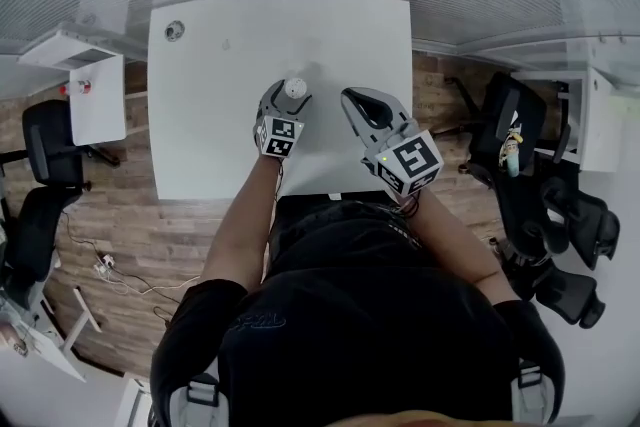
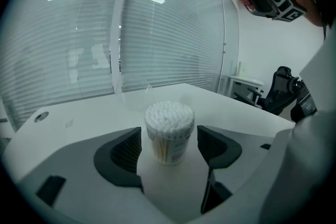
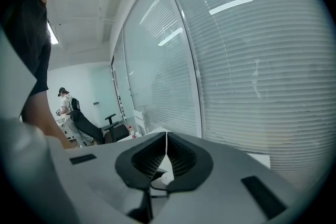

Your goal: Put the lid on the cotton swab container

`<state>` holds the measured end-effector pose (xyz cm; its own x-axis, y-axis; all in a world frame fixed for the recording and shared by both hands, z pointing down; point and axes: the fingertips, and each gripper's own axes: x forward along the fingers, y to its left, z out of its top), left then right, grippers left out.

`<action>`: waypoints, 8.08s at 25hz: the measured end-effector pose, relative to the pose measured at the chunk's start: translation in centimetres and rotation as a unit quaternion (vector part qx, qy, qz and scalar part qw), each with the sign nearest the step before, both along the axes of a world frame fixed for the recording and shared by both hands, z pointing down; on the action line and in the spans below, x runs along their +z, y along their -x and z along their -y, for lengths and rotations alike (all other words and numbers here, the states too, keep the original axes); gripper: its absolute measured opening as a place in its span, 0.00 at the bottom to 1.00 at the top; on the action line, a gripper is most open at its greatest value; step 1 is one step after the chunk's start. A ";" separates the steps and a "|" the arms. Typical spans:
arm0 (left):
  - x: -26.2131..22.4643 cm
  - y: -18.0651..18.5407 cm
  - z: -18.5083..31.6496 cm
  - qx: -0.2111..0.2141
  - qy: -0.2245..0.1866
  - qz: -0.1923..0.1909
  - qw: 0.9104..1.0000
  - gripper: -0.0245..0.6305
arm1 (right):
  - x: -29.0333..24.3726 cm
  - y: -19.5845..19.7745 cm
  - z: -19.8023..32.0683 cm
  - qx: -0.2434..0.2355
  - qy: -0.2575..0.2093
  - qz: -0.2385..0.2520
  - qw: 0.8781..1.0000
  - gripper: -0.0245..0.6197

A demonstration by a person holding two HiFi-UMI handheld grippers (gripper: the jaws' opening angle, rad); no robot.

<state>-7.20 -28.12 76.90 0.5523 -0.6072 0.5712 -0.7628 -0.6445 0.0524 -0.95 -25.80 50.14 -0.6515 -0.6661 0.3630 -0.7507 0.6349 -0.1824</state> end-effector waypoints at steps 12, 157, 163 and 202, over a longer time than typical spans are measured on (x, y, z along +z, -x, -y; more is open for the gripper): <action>1.2 -0.2 0.0 0.015 -0.008 0.040 0.999 0.47 | 0.6 -0.5 -0.7 0.006 0.012 -0.001 1.000 0.07; -29.4 -2.0 -25.6 0.144 -0.041 -0.015 0.989 0.43 | -11.8 4.7 -22.3 -0.280 0.065 0.145 0.947 0.37; -29.5 -1.1 -25.9 0.135 -0.043 -0.011 0.990 0.43 | -11.6 5.6 -22.7 -0.280 0.079 0.133 0.947 0.31; -30.2 -0.9 -24.6 0.104 -0.061 0.008 0.993 0.43 | -9.4 6.2 -21.4 -0.184 0.029 -0.002 0.982 0.16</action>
<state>-6.30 -3.51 46.67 0.6640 -0.5468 0.5100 -0.6133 -0.7885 -0.0468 -7.18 -4.39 40.71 -0.8432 -0.3636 0.3961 -0.4728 0.8521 -0.2244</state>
